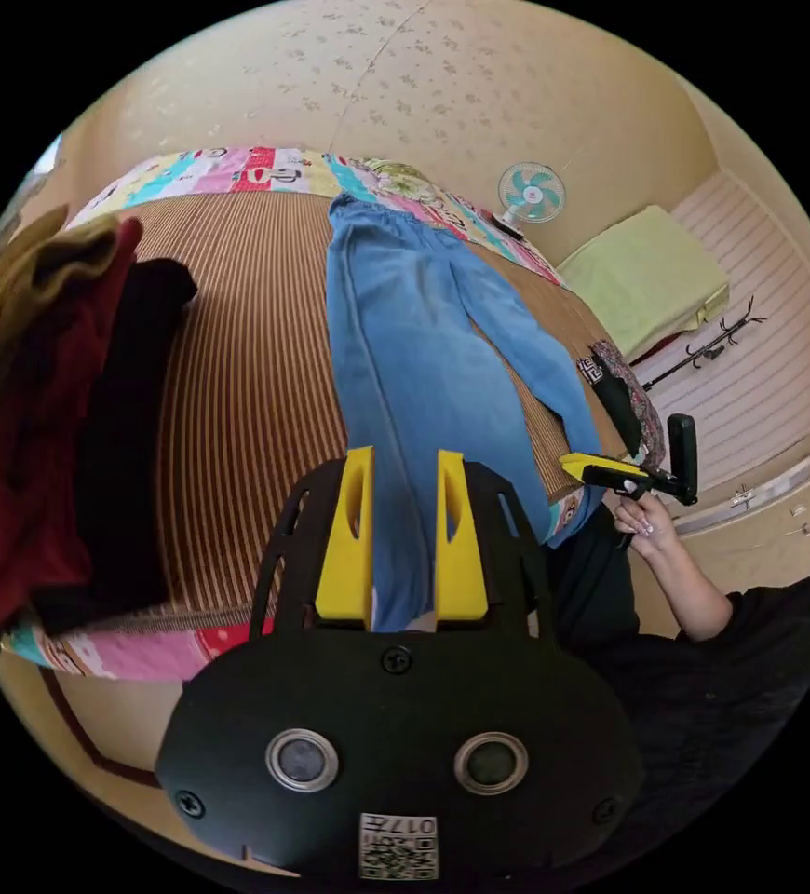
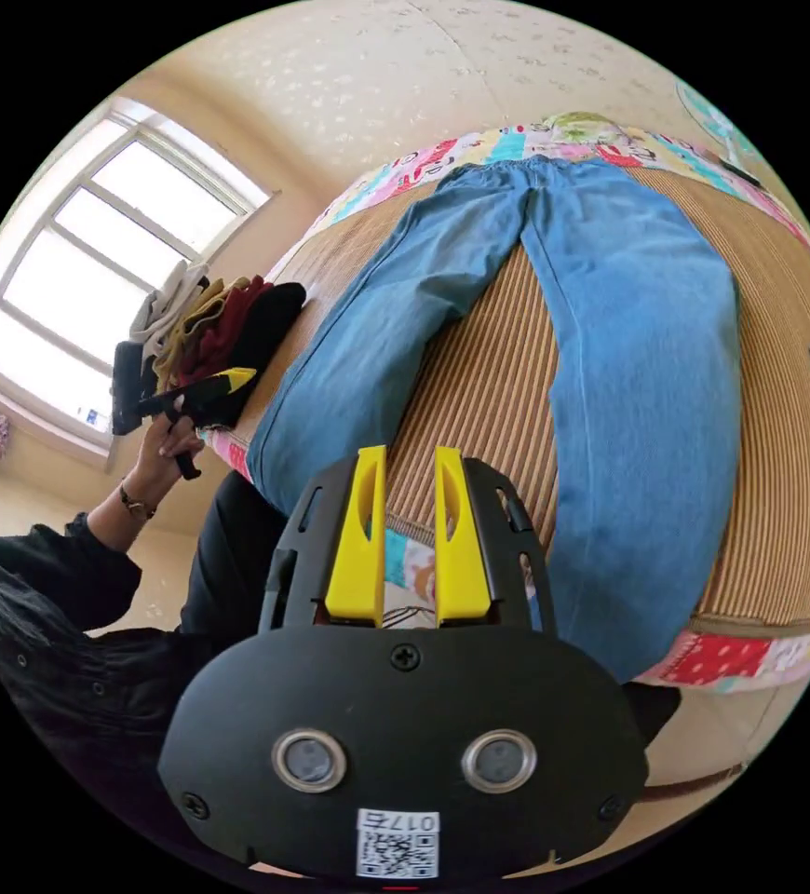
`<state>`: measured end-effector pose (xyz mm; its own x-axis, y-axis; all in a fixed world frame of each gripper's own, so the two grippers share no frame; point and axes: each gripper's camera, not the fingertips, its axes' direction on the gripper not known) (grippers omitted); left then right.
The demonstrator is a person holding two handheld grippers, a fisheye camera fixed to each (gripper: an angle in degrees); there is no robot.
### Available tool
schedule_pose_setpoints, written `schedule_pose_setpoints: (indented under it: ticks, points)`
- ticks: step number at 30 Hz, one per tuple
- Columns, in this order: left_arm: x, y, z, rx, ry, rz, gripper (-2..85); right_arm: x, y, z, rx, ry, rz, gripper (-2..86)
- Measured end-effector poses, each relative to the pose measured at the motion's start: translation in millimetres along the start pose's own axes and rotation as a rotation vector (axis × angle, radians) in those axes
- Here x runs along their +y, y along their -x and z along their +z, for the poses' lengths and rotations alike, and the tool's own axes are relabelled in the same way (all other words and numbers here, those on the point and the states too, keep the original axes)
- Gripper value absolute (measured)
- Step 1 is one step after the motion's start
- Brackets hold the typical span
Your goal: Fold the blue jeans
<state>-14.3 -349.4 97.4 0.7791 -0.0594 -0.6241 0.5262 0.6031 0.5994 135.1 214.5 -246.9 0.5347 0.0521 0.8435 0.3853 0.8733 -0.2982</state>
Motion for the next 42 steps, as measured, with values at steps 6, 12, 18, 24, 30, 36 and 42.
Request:
schedule_pose_setpoints:
  ticks: [6, 12, 18, 24, 30, 36, 42]
  points:
    - [98.3, 2.3, -23.4, 0.097, -0.047, -0.128, 12.1, 106.5, 3.6, 39.2, -0.167, 0.069, 0.089, 7.8]
    - [89.8, 13.6, -28.4, -0.112, 0.078, -0.145, 2.7, 129.5, 8.2, 5.7, -0.1, 0.07, 0.008, 1.6]
    - [108.7, 49.4, -113.9, 0.165, -0.001, -0.158, -0.4, 178.0, 17.2, -63.5, -0.068, 0.079, -0.068, 0.7]
    - [136.7, 82.0, -225.0, 0.568, -0.184, -0.14, -0.8, 229.1, 18.6, -145.7, -0.182, -0.015, -0.098, 0.5]
    - [164.5, 164.0, -261.2, 0.72, -0.199, -0.329, -0.9, 262.9, -6.0, -176.0, -0.274, -0.024, -0.046, 0.4]
    - [160.5, 167.1, -314.4, 0.604, -0.133, -0.239, -0.8, 299.0, 5.1, -184.8, -0.244, -0.068, -0.089, 1.0]
    - [179.2, 202.7, -327.3, 0.631, -0.143, -0.362, -0.8, 301.1, 24.2, -108.4, 0.047, 0.135, -0.142, 5.7]
